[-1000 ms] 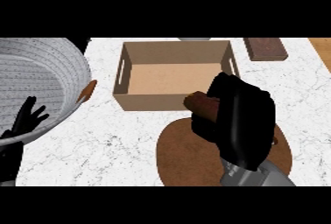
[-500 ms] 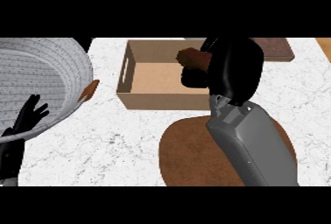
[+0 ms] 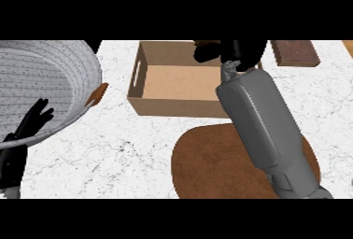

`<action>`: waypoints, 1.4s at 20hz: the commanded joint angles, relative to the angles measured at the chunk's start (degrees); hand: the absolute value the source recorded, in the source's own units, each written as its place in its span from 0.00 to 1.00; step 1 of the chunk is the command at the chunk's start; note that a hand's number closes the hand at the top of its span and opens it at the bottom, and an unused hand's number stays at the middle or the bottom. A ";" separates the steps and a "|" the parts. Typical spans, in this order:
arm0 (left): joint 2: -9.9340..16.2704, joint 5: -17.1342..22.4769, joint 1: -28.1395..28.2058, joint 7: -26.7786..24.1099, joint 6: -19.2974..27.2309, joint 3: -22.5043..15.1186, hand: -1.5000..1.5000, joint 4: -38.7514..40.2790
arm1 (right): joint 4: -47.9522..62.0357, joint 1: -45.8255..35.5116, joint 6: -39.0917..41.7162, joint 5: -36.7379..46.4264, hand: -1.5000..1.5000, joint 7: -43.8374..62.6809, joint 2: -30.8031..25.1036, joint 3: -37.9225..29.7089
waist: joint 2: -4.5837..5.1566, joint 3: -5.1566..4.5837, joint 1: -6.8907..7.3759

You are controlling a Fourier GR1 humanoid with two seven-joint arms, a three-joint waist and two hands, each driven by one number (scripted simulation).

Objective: Pick the sweet potato from the cutting board and place it in the cardboard box

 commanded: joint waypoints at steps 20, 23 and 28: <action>-0.04 0.77 -4.42 7.12 -1.39 2.17 0.50 5.78 | 31.69 -10.14 -33.56 -7.63 0.00 -18.71 -0.70 -15.08 | 1.33 -0.62 -0.22; -0.61 -1.12 -3.86 8.50 -0.19 1.27 0.50 5.73 | 30.44 -10.46 -39.50 -8.20 0.00 -19.53 0.16 -15.56 | 0.72 -0.61 -1.15; -0.78 -0.28 -3.36 9.25 -0.43 2.35 0.50 4.84 | 25.38 -7.30 -42.90 -13.81 0.00 -24.72 0.15 -16.74 | -0.23 -0.59 -2.50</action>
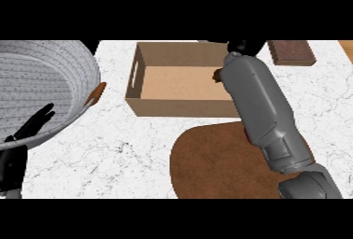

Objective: Pick the sweet potato from the cutting board and place it in the cardboard box

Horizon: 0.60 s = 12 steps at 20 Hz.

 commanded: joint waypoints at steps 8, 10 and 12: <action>0.89 2.23 0.46 6.08 -1.13 4.22 0.50 6.16 | -18.74 12.49 1.14 -7.06 0.00 -3.02 -1.43 0.83 | -1.07 -0.76 -5.26; 1.19 2.64 -1.07 5.82 -1.55 4.82 0.50 7.59 | -22.66 16.29 0.33 -6.43 0.00 -0.80 0.54 3.99 | -1.14 -0.82 -5.73; 1.62 4.20 3.48 2.77 -2.33 6.21 0.50 6.73 | -27.63 20.95 2.17 -4.72 0.00 -0.16 0.31 4.24 | -1.50 -0.88 -6.32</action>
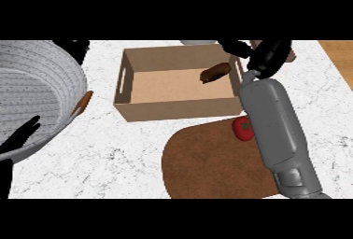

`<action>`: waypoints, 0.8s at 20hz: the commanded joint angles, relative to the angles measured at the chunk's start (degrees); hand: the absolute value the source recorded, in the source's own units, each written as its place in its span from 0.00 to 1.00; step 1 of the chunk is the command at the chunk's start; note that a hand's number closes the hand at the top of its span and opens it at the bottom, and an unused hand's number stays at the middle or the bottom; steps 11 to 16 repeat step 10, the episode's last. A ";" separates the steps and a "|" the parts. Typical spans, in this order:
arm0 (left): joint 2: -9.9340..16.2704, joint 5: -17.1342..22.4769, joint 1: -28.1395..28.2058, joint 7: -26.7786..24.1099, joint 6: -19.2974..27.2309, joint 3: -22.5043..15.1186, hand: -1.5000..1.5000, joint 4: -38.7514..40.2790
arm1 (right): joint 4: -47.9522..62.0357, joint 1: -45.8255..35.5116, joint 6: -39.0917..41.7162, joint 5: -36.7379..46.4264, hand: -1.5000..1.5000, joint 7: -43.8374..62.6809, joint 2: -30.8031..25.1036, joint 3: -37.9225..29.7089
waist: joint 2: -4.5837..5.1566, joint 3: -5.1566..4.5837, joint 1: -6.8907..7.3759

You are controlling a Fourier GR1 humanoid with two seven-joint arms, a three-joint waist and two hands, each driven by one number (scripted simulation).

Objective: Pick the sweet potato from the cutting board and place it in the cardboard box

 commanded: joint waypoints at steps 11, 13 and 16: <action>0.92 1.88 0.95 6.29 -0.91 2.97 0.50 3.64 | -34.13 28.13 17.90 -2.77 0.00 4.27 -3.72 7.85 | 0.48 -0.97 -3.34; 0.92 1.88 0.95 6.29 -0.91 2.97 0.50 3.64 | -34.13 28.13 17.90 -2.77 0.00 4.27 -3.72 7.85 | 0.48 -0.97 -3.34; 0.92 1.88 0.95 6.29 -0.91 2.97 0.50 3.64 | -34.13 28.13 17.90 -2.77 0.00 4.27 -3.72 7.85 | 0.48 -0.97 -3.34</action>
